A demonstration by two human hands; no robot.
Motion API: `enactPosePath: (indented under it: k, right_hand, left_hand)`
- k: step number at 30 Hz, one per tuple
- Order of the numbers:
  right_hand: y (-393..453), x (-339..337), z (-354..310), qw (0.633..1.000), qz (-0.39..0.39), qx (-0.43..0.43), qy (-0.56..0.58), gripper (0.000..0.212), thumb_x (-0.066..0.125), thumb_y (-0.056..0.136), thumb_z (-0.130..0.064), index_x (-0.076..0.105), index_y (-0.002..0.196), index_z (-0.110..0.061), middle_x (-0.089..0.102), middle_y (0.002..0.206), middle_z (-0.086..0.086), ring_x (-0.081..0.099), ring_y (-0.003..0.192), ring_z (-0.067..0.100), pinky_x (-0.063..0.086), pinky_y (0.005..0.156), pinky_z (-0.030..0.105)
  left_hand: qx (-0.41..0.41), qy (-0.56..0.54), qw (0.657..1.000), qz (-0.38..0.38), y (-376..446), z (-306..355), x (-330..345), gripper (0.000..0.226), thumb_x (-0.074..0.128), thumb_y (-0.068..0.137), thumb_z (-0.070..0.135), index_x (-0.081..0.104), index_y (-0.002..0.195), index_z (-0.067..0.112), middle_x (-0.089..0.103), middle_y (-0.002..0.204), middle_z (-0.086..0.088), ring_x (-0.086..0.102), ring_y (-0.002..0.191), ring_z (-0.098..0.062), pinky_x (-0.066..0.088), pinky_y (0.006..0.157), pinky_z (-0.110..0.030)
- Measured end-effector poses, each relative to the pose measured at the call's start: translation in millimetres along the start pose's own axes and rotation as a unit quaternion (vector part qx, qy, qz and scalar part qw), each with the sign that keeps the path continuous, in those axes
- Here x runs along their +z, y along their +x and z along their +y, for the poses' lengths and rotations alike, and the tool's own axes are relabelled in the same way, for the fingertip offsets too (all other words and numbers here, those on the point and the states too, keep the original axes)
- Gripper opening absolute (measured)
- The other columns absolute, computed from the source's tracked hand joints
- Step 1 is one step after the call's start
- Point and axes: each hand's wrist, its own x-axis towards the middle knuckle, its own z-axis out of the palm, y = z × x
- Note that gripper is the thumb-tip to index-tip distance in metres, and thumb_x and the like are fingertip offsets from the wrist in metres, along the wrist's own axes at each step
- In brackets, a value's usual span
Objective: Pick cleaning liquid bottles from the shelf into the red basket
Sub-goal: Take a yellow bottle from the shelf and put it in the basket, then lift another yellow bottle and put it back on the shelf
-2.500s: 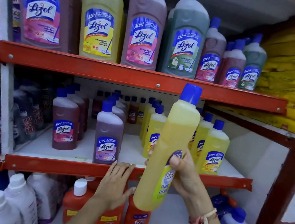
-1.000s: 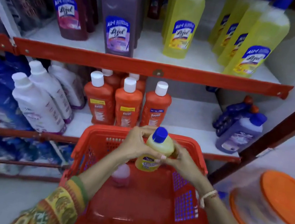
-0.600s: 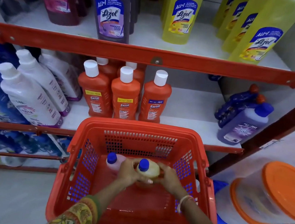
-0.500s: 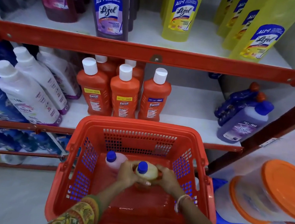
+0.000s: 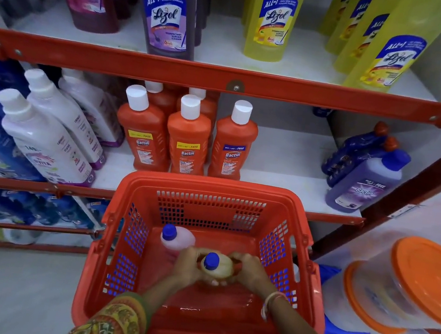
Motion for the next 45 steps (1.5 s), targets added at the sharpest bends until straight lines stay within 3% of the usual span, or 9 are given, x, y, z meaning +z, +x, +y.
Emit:
enactPosePath:
  k: [9,12,15,23,27,31,36,39,45]
  right_hand:
    - [-14,-41,-7,0.997,-0.027,-0.073,0.006,0.047,0.079,0.067,-0.003,0.068,0.112,-0.012,0.074,0.11,0.007,0.064,0.095,0.006,0.04,0.073,0.0]
    - [-24,-81,-25,0.993,0.016,-0.1,0.066,0.041,0.082,0.071,-0.009,0.069,0.108,-0.021,0.074,0.104,0.004,0.066,0.08,0.003,0.051,0.075,0.012]
    - [-37,-129,-52,0.975,0.116,-0.145,0.12,0.032,0.08,0.074,-0.012,0.069,0.097,-0.032,0.075,0.095,-0.005,0.069,0.074,-0.003,0.052,0.074,0.013]
    - [-51,-260,-90,0.858,0.392,-0.247,0.221,0.02,0.075,0.079,-0.006,0.072,0.096,-0.016,0.078,0.088,-0.006,0.072,0.082,0.002,0.053,0.073,0.011]
    - [-45,-315,-97,0.785,0.498,-0.261,0.261,0.021,0.074,0.08,-0.006,0.07,0.098,-0.016,0.077,0.089,0.003,0.071,0.082,0.01,0.051,0.071,0.007]
    - [-34,-362,-93,0.715,0.591,-0.219,0.301,0.039,0.075,0.08,-0.01,0.061,0.115,-0.014,0.067,0.112,0.01,0.064,0.1,0.014,0.045,0.066,0.002]
    - [-18,-402,-81,0.774,0.527,-0.174,0.306,0.084,0.082,0.072,-0.029,0.034,0.14,-0.021,0.045,0.13,0.0,0.053,0.113,0.016,0.05,0.08,0.028]
    - [-11,-416,-77,0.825,0.423,-0.174,0.332,0.082,0.082,0.063,-0.041,0.04,0.132,-0.025,0.069,0.113,0.006,0.074,0.083,0.021,0.058,0.059,0.034]
    - [3,-424,-67,0.847,0.364,-0.156,0.354,0.064,0.085,0.057,-0.049,0.059,0.11,-0.025,0.077,0.095,0.006,0.074,0.084,0.027,0.058,0.081,0.053]
  left_hand:
    - [0.042,0.109,0.99,-0.076,-11,14,-40,0.067,0.073,0.062,-0.012,0.056,0.123,0.012,0.064,0.116,0.002,0.06,0.108,-0.012,0.051,0.09,-0.025]
    - [0.088,0.128,0.988,-0.021,-14,47,-59,0.054,0.072,0.071,-0.006,0.06,0.121,0.014,0.065,0.11,0.005,0.061,0.091,0.001,0.047,0.076,-0.008]
    - [0.171,0.111,0.978,0.048,-14,93,-74,0.044,0.075,0.076,0.006,0.063,0.117,0.018,0.068,0.11,0.008,0.062,0.095,0.005,0.051,0.084,-0.016]
    - [0.401,0.116,0.856,0.304,16,239,-112,0.028,0.057,0.088,0.035,0.066,0.111,0.022,0.068,0.112,0.011,0.058,0.107,0.002,0.039,0.094,-0.013]
    - [0.43,0.144,0.803,0.388,45,289,-130,0.036,0.046,0.092,0.034,0.06,0.12,0.016,0.065,0.118,0.0,0.054,0.11,-0.01,0.039,0.099,-0.024]
    - [0.381,0.263,0.788,0.407,78,302,-141,0.044,0.036,0.093,0.042,0.053,0.125,0.017,0.061,0.123,-0.003,0.05,0.116,-0.018,0.039,0.103,-0.047]
    - [0.313,0.351,0.782,0.41,102,290,-149,0.063,0.015,0.094,0.057,0.059,0.12,0.019,0.065,0.121,-0.002,0.056,0.117,-0.019,0.031,0.106,-0.055]
    - [0.283,0.369,0.782,0.415,109,281,-154,0.072,0.006,0.093,0.059,0.064,0.113,0.021,0.069,0.115,0.001,0.06,0.112,-0.016,0.023,0.109,-0.051]
    - [0.25,0.399,0.795,0.383,111,272,-156,0.064,0.011,0.095,0.057,0.062,0.117,0.025,0.068,0.116,0.004,0.059,0.112,-0.015,0.004,0.112,-0.041]
